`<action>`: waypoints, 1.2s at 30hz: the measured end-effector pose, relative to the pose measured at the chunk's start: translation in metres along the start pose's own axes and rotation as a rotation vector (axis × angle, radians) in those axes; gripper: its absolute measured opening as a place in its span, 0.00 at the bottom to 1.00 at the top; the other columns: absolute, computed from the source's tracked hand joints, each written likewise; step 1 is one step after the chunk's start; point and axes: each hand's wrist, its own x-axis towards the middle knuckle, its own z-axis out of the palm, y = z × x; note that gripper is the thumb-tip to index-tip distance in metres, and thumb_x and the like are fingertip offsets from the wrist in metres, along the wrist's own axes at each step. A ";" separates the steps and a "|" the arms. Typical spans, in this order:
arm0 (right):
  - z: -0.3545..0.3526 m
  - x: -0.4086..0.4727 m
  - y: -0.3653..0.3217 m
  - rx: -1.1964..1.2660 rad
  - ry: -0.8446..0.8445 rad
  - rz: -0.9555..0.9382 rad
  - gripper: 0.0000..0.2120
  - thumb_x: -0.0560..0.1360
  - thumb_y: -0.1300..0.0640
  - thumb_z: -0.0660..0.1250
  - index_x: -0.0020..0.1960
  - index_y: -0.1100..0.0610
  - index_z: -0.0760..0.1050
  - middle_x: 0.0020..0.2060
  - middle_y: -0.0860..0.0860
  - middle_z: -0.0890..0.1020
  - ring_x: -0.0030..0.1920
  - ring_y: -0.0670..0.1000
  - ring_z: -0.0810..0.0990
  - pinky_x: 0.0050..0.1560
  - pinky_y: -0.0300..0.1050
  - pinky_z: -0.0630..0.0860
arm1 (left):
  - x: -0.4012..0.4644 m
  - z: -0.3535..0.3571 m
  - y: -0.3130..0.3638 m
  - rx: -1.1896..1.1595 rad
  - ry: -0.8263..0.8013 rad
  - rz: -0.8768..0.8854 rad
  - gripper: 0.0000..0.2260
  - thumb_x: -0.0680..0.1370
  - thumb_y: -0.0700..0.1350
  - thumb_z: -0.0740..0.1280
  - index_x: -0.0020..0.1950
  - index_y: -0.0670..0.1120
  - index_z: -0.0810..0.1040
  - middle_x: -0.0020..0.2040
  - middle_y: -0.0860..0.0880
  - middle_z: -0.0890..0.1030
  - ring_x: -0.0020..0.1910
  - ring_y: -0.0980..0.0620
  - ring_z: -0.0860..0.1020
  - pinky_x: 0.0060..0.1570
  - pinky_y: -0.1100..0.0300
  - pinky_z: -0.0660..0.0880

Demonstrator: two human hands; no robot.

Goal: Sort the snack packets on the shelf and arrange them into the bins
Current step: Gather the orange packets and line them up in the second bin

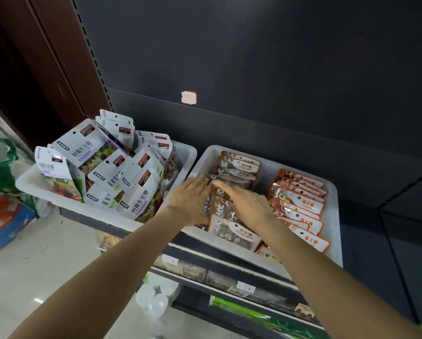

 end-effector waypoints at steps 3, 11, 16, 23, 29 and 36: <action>0.001 0.003 0.009 -0.071 0.011 0.055 0.41 0.79 0.66 0.58 0.73 0.34 0.37 0.57 0.55 0.78 0.48 0.54 0.81 0.43 0.49 0.77 | 0.010 0.005 0.005 0.158 -0.070 0.007 0.42 0.76 0.68 0.52 0.77 0.43 0.39 0.78 0.43 0.41 0.77 0.45 0.39 0.74 0.51 0.36; -0.002 -0.003 0.018 -0.009 -0.018 0.104 0.42 0.78 0.65 0.61 0.73 0.35 0.38 0.46 0.52 0.81 0.40 0.51 0.80 0.36 0.43 0.72 | 0.032 0.028 0.014 0.363 -0.170 0.064 0.40 0.77 0.62 0.58 0.77 0.39 0.45 0.76 0.41 0.56 0.75 0.43 0.55 0.73 0.50 0.53; -0.004 -0.003 0.024 0.004 -0.007 0.143 0.40 0.78 0.64 0.61 0.74 0.35 0.40 0.47 0.52 0.81 0.44 0.51 0.81 0.37 0.43 0.68 | 0.038 0.026 0.014 0.350 -0.089 0.098 0.41 0.75 0.63 0.62 0.76 0.39 0.50 0.72 0.42 0.63 0.71 0.44 0.61 0.70 0.51 0.57; -0.003 -0.005 0.025 -0.005 0.000 0.161 0.39 0.79 0.62 0.61 0.74 0.35 0.40 0.45 0.52 0.81 0.42 0.51 0.80 0.36 0.43 0.70 | 0.038 0.017 0.017 0.141 0.033 0.043 0.25 0.76 0.42 0.65 0.71 0.40 0.62 0.66 0.43 0.70 0.66 0.45 0.68 0.66 0.54 0.63; 0.005 -0.006 0.023 -0.027 -0.003 0.140 0.42 0.77 0.66 0.60 0.73 0.34 0.38 0.42 0.52 0.81 0.40 0.52 0.80 0.38 0.46 0.73 | 0.038 0.011 0.021 0.111 -0.007 -0.050 0.13 0.76 0.35 0.64 0.61 0.40 0.74 0.60 0.42 0.77 0.60 0.46 0.76 0.58 0.54 0.74; -0.004 -0.004 0.025 -0.017 0.006 0.145 0.40 0.78 0.66 0.59 0.73 0.34 0.41 0.46 0.53 0.81 0.43 0.53 0.81 0.40 0.46 0.73 | 0.040 0.002 0.019 -0.020 0.071 -0.085 0.14 0.77 0.32 0.61 0.62 0.40 0.74 0.59 0.41 0.78 0.60 0.44 0.75 0.57 0.55 0.74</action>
